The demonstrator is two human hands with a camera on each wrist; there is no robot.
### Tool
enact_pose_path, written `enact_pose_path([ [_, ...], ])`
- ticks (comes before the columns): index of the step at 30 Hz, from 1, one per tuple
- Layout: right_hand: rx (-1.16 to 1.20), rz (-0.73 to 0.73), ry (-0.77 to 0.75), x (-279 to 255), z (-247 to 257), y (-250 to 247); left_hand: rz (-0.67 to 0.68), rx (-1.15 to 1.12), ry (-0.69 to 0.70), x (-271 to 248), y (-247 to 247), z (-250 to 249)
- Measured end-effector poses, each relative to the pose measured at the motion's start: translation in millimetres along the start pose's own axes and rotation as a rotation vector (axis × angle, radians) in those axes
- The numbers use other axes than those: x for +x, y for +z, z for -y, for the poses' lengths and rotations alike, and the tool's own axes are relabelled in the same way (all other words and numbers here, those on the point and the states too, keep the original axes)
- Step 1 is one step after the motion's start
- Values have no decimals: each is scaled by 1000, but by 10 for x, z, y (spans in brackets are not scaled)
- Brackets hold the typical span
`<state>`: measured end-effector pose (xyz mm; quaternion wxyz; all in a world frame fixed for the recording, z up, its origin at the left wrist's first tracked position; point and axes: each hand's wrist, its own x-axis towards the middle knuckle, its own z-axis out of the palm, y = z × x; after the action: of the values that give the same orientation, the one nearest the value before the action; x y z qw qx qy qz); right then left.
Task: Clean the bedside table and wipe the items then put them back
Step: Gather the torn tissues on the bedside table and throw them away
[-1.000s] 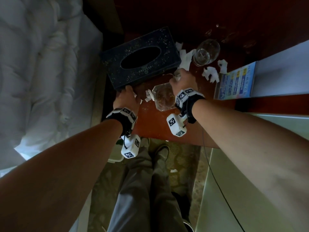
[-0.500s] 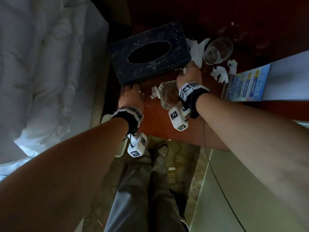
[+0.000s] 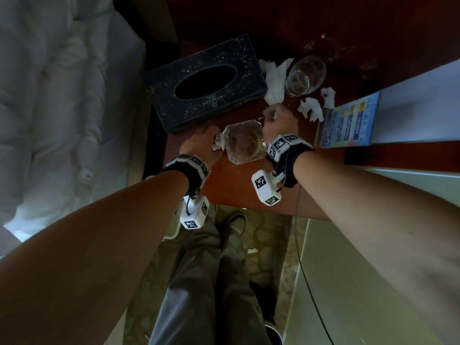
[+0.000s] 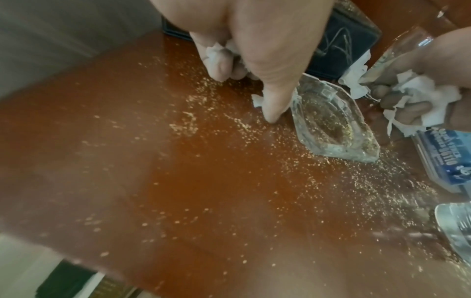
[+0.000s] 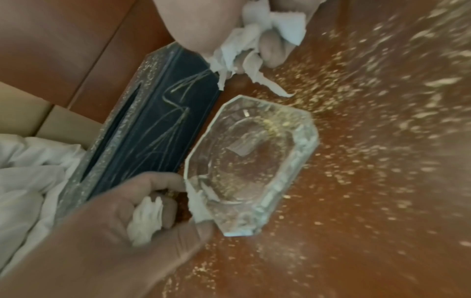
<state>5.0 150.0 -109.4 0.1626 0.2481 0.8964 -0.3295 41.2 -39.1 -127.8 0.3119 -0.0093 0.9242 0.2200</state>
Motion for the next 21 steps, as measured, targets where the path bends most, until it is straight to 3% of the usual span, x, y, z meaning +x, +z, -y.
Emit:
enact_pose_path([
  [9, -20, -13, 26, -64, -114, -82, -15, 74, 6, -15, -78, -95],
  [21, -15, 32, 19, -258, -133, -159, -82, -93, -45, -223, -221, -82],
])
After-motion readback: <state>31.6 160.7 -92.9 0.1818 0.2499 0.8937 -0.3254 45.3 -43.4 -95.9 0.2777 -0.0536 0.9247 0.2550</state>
